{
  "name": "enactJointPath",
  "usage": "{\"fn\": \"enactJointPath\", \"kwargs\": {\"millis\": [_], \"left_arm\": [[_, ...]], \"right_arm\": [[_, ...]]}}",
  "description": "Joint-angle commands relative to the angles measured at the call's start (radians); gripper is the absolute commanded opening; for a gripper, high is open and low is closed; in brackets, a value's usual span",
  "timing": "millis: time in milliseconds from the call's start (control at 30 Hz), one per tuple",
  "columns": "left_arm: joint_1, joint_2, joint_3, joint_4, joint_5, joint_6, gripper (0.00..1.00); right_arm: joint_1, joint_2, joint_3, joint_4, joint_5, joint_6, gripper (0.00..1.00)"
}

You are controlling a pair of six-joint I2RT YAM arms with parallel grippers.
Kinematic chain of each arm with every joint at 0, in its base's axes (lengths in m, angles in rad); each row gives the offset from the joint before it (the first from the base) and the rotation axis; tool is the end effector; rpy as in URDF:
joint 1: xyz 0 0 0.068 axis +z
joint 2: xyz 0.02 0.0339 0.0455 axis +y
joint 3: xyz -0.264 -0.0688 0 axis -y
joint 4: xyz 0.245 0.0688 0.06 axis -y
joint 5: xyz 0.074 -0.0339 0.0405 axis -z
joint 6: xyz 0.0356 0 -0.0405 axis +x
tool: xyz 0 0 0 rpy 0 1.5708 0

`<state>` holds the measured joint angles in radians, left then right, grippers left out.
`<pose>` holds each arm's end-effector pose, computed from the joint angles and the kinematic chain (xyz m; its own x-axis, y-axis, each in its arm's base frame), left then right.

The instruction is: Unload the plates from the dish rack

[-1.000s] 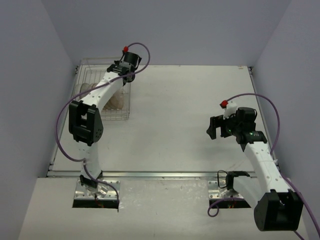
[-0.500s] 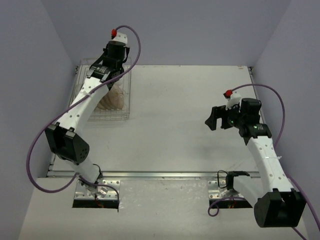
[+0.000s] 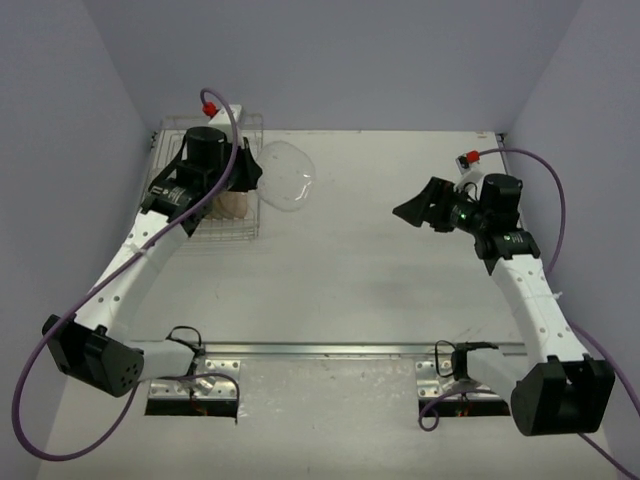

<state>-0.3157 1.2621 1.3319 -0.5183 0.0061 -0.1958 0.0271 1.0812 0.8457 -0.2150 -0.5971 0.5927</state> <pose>0.2649 -0.0868 0.3944 -0.4657 -0.0525 -0.8834 0.2295 0.9569 -0.1779 0.2406 0.0265 0.3026 -0.6562 0.4443 -0.6099 -0.1951 0.6809 0.7059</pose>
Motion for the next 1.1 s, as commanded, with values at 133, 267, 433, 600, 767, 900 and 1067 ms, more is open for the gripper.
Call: {"fn": "enactJointPath", "kwargs": {"millis": [133,267,433,600,767,900,1067], "left_arm": [[-0.002,-0.007,-0.038,0.085,0.093,-0.165,0.0],[-0.003,0.023,-0.054,0.099,0.103,-0.183,0.0],[-0.003,0.048,-0.102,0.133,0.144,-0.221,0.0],[-0.003,0.086,-0.141,0.184,0.195,-0.237,0.0],[-0.003,0.091,-0.17,0.21,0.215,-0.247,0.0],[-0.002,0.08,-0.183,0.228,0.233,-0.255,0.0],[0.006,0.046,-0.219,0.243,0.253,-0.248,0.33]], "right_arm": [[0.186,0.209,0.241,0.059,0.125,0.213,0.79],[0.242,0.328,0.314,0.068,0.128,0.28,0.76],[0.32,0.415,0.326,0.08,0.152,0.3,0.71],[0.434,0.508,0.366,0.094,0.179,0.262,0.63],[0.459,0.589,0.4,0.095,0.172,0.29,0.53],[0.461,0.626,0.394,0.097,0.154,0.317,0.2],[0.452,0.638,0.38,0.107,0.13,0.313,0.0]]}}
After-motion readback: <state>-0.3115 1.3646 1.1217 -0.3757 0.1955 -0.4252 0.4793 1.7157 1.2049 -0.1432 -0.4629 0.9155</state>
